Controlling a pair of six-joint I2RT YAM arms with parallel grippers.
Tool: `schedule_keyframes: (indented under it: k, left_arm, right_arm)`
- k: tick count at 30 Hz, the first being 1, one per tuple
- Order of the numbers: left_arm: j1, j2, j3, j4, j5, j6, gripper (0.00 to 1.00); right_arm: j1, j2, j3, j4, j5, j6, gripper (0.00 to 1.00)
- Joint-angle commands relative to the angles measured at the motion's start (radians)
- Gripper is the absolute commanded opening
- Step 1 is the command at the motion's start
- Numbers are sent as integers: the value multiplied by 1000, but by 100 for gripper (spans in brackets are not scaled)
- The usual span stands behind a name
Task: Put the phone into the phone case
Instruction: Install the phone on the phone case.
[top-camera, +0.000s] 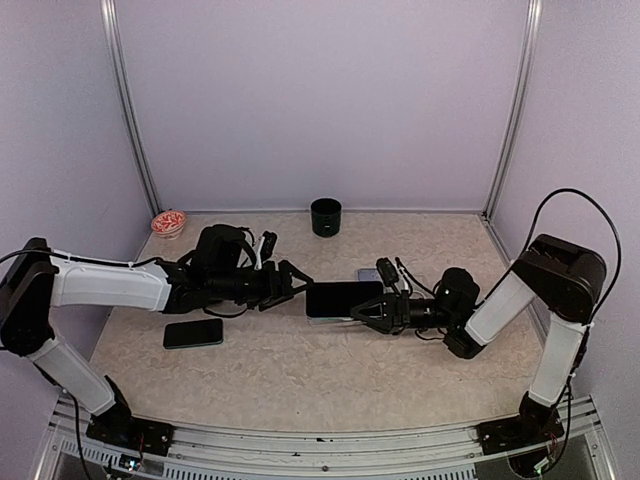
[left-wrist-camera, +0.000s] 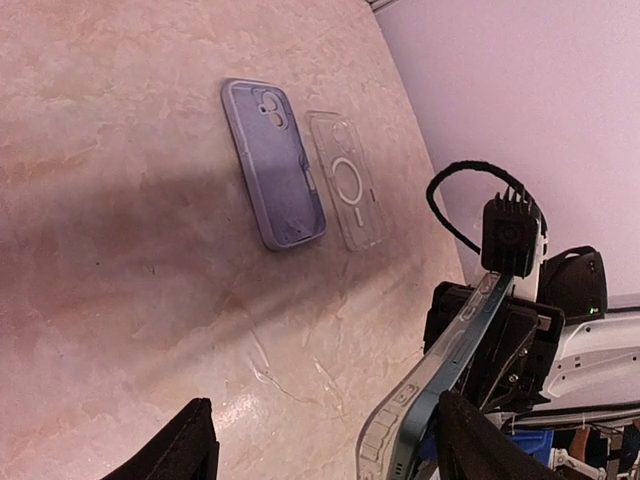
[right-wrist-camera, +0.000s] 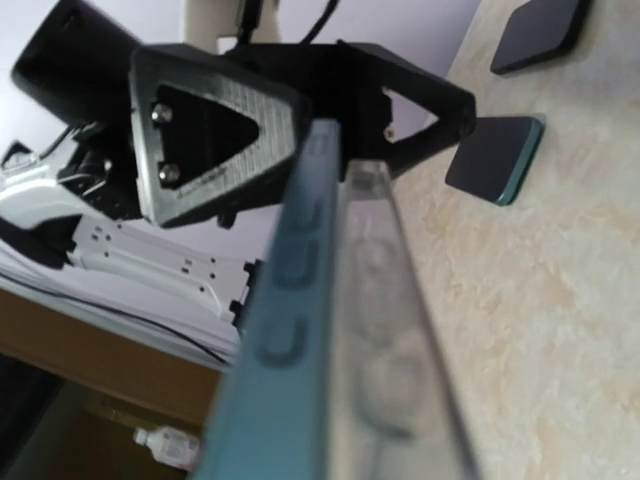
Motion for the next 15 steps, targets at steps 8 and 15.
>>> schedule_keyframes:
  k: [8,15]
  left_arm:
    - [6,-43,-97,346,234,-66,73]
    - [-7,-24,-118,481,309,-116,71]
  right_arm:
    - [-7,-215,75,-236,-98,-334,2]
    - [-7,-213,67,-186,-121,-325,2]
